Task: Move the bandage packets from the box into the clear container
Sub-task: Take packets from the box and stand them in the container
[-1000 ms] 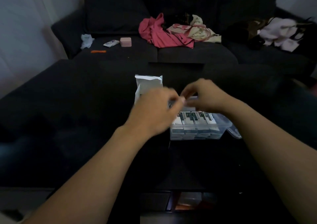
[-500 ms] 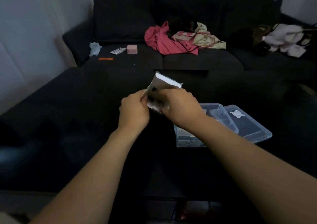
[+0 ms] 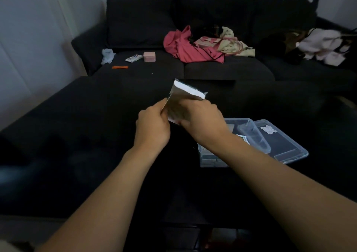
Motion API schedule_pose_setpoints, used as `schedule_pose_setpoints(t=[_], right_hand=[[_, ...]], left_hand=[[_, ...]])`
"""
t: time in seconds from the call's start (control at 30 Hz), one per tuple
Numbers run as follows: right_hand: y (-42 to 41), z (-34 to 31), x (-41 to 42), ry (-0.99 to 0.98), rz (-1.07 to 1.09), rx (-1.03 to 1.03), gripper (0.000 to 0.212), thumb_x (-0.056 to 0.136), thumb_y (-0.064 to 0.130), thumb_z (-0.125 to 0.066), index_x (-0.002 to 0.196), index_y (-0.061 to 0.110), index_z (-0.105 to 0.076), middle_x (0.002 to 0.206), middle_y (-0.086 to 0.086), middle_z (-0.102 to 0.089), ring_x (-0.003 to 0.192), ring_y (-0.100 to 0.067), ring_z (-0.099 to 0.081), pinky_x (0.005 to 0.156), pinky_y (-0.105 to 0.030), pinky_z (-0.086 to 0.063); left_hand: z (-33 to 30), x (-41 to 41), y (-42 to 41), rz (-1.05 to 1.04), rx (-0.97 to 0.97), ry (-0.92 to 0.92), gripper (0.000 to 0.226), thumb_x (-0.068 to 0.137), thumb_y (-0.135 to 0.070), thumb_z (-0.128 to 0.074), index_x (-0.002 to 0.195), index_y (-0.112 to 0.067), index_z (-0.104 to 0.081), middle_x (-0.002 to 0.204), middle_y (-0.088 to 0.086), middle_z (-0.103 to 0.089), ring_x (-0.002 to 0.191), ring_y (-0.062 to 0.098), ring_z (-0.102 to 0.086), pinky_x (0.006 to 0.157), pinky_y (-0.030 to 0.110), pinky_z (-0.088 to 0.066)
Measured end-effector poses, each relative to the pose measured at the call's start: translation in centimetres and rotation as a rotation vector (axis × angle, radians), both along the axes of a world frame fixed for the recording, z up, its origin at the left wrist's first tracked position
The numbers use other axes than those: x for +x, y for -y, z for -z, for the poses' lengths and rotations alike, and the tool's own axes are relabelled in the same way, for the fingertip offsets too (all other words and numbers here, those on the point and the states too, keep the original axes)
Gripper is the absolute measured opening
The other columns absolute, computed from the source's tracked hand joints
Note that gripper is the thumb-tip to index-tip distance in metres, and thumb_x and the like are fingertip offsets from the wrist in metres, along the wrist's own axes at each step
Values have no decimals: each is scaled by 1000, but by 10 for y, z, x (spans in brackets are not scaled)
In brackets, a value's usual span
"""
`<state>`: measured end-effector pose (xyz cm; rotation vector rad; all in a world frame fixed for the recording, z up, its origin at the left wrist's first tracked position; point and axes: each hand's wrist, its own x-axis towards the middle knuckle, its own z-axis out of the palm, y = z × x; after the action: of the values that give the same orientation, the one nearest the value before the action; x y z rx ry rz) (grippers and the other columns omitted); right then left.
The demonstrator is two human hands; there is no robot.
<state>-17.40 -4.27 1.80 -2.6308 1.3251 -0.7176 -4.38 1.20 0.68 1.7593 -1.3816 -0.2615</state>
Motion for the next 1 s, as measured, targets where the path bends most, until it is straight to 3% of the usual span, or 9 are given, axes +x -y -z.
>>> schedule_pose_setpoints(t=[0.07, 0.13, 0.2, 0.3, 0.53, 0.63, 0.73, 0.87, 1.0], right_hand=[[0, -3, 1, -10, -83, 176, 27, 97, 34, -55, 122, 29, -62, 111, 1, -67, 99, -27, -66, 81, -39, -55], [1, -7, 0, -42, -122, 304, 28, 100, 21, -46, 123, 26, -61, 104, -1, -64, 80, -26, -69, 62, -31, -54], [3, -12, -3, -52, -144, 449, 34, 101, 14, -37, 128, 25, -56, 108, -6, -62, 61, -26, -72, 45, -28, -51], [8, -16, -6, -98, -159, 556, 45, 99, 12, -28, 133, 30, -51, 114, -6, -56, 55, -26, -73, 36, -24, -47], [14, -21, -5, -167, -210, 435, 37, 102, 20, -34, 134, 22, -53, 89, -1, -59, 46, -23, -68, 38, -24, -49], [15, -20, -2, -230, -219, 390, 34, 100, 17, -34, 118, 27, -60, 92, -4, -63, 43, -20, -67, 46, -27, -53], [18, -16, 1, -295, -200, 351, 30, 97, 16, -40, 78, 33, -57, 83, -3, -67, 55, -22, -70, 56, -31, -52], [26, -9, 2, -229, -128, 304, 21, 95, 20, -48, 80, 24, -62, 80, -2, -66, 75, -22, -66, 65, -34, -51], [29, -5, 0, -176, -16, 195, 21, 89, 33, -61, 71, 23, -58, 74, 0, -61, 74, -22, -63, 67, -35, -54]], left_hand=[[-5, -3, -3, 19, 49, 100, 36, 105, -19, -38, 127, -32, -65, 94, -2, -67, 88, 19, -64, 81, 38, -52], [-7, -5, -3, 37, 83, 194, 35, 106, -18, -39, 129, -29, -63, 97, -1, -66, 89, 18, -64, 83, 40, -56], [-6, -5, -1, 43, 80, 236, 31, 106, -19, -40, 123, -26, -65, 98, 0, -67, 88, 18, -65, 80, 39, -57], [-5, -5, 1, 28, 19, 207, 27, 106, -24, -43, 110, -21, -69, 97, 4, -69, 87, 22, -67, 77, 43, -57], [-11, -11, 1, -39, 30, 254, 33, 107, -32, -44, 75, -27, -50, 67, -8, -49, 58, 5, -46, 51, 19, -26], [-11, -10, 1, -32, 25, 269, 37, 107, -33, -44, 70, -30, -45, 68, -7, -50, 59, 6, -48, 51, 20, -28], [-9, -11, 1, -31, 49, 276, 37, 107, -35, -44, 72, -26, -50, 69, -6, -52, 59, 6, -49, 50, 22, -29], [-12, -10, 2, -33, 112, 270, 35, 107, -36, -42, 75, -27, -53, 71, -6, -55, 60, 6, -52, 50, 20, -29], [-11, -12, 3, -40, 100, 270, 35, 107, -35, -43, 75, -26, -54, 71, -5, -56, 59, 6, -54, 50, 20, -31]])
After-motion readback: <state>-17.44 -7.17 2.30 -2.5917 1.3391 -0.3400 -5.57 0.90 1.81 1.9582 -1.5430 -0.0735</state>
